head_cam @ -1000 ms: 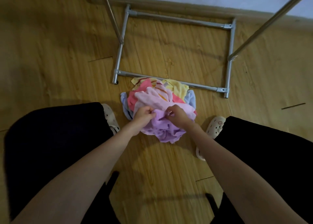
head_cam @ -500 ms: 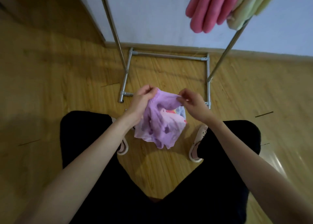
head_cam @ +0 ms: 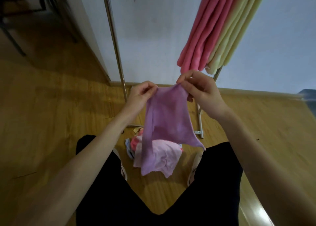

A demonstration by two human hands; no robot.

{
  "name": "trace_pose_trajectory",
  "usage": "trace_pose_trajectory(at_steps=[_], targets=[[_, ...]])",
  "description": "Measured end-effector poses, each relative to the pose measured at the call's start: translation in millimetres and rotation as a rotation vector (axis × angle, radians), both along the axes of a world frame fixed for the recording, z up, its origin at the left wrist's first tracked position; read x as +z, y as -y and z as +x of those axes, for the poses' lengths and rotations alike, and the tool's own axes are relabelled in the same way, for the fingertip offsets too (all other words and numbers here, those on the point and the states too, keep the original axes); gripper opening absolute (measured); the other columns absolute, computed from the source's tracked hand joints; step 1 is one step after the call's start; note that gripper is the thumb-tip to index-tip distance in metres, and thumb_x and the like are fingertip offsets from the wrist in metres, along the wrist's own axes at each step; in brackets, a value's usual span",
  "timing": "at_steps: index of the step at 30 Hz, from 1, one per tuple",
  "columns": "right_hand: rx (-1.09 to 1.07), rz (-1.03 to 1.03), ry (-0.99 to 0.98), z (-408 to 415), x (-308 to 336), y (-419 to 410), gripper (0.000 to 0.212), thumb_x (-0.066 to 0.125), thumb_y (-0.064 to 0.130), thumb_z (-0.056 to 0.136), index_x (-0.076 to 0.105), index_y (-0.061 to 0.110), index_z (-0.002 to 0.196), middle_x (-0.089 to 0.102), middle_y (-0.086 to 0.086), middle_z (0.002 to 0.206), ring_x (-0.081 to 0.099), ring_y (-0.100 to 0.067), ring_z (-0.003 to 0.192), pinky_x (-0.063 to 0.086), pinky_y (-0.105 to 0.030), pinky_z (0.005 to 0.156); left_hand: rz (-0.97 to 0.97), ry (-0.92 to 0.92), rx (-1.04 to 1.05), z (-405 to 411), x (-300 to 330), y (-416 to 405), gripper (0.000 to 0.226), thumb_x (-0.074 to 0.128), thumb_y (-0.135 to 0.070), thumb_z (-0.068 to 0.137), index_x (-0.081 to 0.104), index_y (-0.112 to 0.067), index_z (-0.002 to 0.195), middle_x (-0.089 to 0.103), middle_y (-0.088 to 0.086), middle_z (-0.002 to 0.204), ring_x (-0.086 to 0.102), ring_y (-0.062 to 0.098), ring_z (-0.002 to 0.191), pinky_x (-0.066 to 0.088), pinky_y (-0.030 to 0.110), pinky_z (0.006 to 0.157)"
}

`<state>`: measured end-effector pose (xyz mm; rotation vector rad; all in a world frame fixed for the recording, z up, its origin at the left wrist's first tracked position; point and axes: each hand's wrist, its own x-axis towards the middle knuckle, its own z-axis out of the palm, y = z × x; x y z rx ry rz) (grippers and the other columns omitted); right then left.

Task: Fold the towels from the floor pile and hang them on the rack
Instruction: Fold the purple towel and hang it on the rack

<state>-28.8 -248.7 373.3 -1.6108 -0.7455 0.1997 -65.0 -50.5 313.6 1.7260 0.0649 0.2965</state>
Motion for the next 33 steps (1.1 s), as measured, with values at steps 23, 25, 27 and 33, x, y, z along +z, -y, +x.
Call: trace_pose_trajectory(at_steps=[23,25,27,33], targets=[[-0.316,0.251,-0.03,-1.9,47.6,-35.4,0.018,0.053,-0.002,0.093,0.068,-0.004,0.103,0.067,0.005,0.064,0.06,-0.008,0.058,0.049,-0.016,0.058,0.575,-0.012,0.007,-52.2,6.9,-10.6,0.017,0.052,-0.026,0.097,0.063,-0.015,0.09,0.061,-0.007,0.069,0.057,0.008,0.058,0.042,0.016,0.054],[-0.353,0.244,-0.022,-1.2,44.0,-30.8,0.018,0.054,-0.002,0.092,0.069,-0.002,0.102,0.069,0.003,0.067,0.061,-0.008,0.057,0.051,-0.018,0.06,0.564,-0.042,0.077,-46.6,4.9,-20.6,0.017,0.052,-0.022,0.097,0.061,-0.018,0.084,0.057,-0.009,0.063,0.052,0.008,0.053,0.037,0.016,0.051],[-0.392,0.243,-0.026,-0.6,37.4,-25.3,0.017,0.056,0.0,0.092,0.07,0.001,0.101,0.071,-0.001,0.074,0.063,-0.011,0.06,0.055,-0.024,0.066,0.543,-0.099,0.142,-37.4,3.0,-32.1,0.02,0.051,-0.019,0.097,0.064,-0.014,0.084,0.059,-0.005,0.065,0.053,0.01,0.057,0.037,0.022,0.054],[-0.52,0.234,-0.1,-8.7,1.0,-3.1,0.018,0.058,0.0,0.091,0.071,0.011,0.094,0.072,0.001,0.077,0.064,-0.012,0.064,0.057,-0.025,0.068,0.405,-0.096,0.296,-26.5,25.1,-39.9,0.02,0.05,-0.008,0.095,0.069,-0.003,0.09,0.064,0.012,0.075,0.056,0.016,0.065,0.042,0.027,0.058]])
